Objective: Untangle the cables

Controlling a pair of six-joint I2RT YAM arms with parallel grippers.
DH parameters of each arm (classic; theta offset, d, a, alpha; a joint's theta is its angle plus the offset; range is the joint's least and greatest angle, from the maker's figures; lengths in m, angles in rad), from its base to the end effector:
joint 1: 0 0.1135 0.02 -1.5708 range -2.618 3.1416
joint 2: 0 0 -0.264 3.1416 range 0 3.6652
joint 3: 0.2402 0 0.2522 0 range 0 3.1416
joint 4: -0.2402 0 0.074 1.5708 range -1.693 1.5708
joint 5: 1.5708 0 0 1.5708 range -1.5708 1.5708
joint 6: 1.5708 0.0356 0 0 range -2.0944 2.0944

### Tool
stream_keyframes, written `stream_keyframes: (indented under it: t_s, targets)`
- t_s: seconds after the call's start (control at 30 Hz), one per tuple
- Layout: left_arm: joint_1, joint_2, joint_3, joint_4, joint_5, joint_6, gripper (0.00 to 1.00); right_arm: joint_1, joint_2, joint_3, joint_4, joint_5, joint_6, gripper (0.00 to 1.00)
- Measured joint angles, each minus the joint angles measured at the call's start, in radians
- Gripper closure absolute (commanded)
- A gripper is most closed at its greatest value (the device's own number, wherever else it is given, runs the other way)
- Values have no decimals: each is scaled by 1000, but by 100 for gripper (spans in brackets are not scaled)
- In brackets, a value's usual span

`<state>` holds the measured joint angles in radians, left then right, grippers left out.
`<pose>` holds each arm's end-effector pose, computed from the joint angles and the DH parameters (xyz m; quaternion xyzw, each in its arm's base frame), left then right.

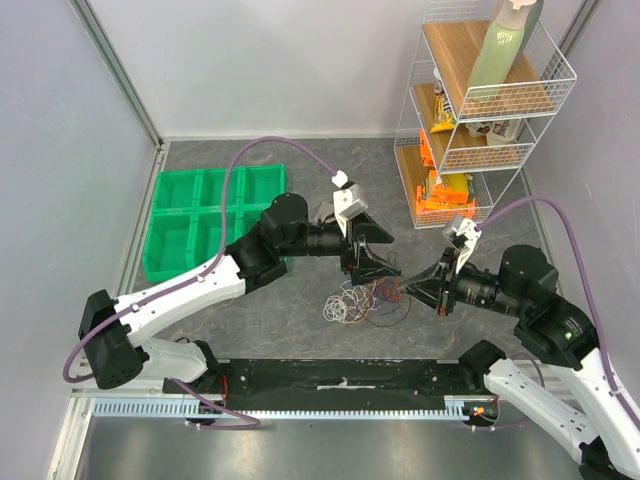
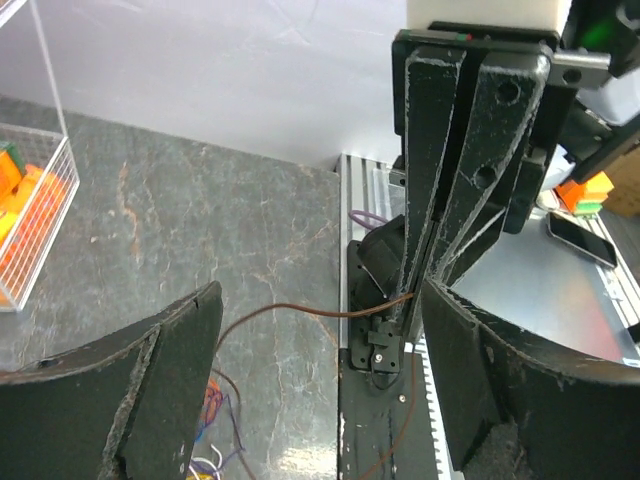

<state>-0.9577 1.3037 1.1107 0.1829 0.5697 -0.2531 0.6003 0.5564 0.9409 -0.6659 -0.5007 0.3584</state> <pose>0.1605 -0.2615 0.3790 0.4209 0.5719 -0.5485 0.4415 0.0741 0.0714 0.3712 -0.2412 0.7507 0.4442 0.4253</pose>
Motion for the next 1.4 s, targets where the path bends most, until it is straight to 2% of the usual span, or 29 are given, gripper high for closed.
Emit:
stream_keyframes:
  t_s: [0.2, 0.4, 0.53, 0.73, 0.8, 0.83, 0.87, 0.93, 1.0, 1.07, 1.17, 1.27, 1.4]
  targets:
    - [-23, 14, -31, 98, 134, 39, 15, 0, -27, 0, 35, -60, 10, 100]
    - [-53, 50, -46, 132, 216, 40, 16, 0, -27, 0, 87, -13, 58, 100]
    - [-76, 76, -58, 137, 219, 39, 26, 0, -28, -2, 141, 20, 101, 100]
    - [-86, 104, -60, 128, 189, 37, 62, 0, -30, -17, 204, 37, 147, 100]
    - [-86, 104, -60, 124, 174, 38, 92, 0, -31, -19, 210, 39, 153, 100]
    - [-86, 104, -60, 117, 167, 35, 98, 0, -31, -19, 214, 39, 156, 99]
    - [-87, 104, -60, 109, 156, 39, 98, 0, -31, -20, 218, 39, 158, 91]
    - [-87, 100, -60, 92, 117, 42, 98, 0, -33, -28, 223, 45, 160, 62]
    - [-87, 88, -63, 55, 56, 46, 98, 0, -33, -36, 224, 63, 162, 37]
    - [-86, 58, -77, 6, -27, 50, 98, 0, -35, -38, 219, 99, 161, 23]
    - [-77, -11, -111, -74, -180, 52, 98, 0, -46, -38, 195, 182, 145, 16]
    - [-52, -106, -143, -171, -397, 48, 98, 0, -57, -38, 153, 293, 130, 17]
    - [79, -258, -185, -285, -723, -8, 98, 0, -57, -39, 122, 365, 117, 18]
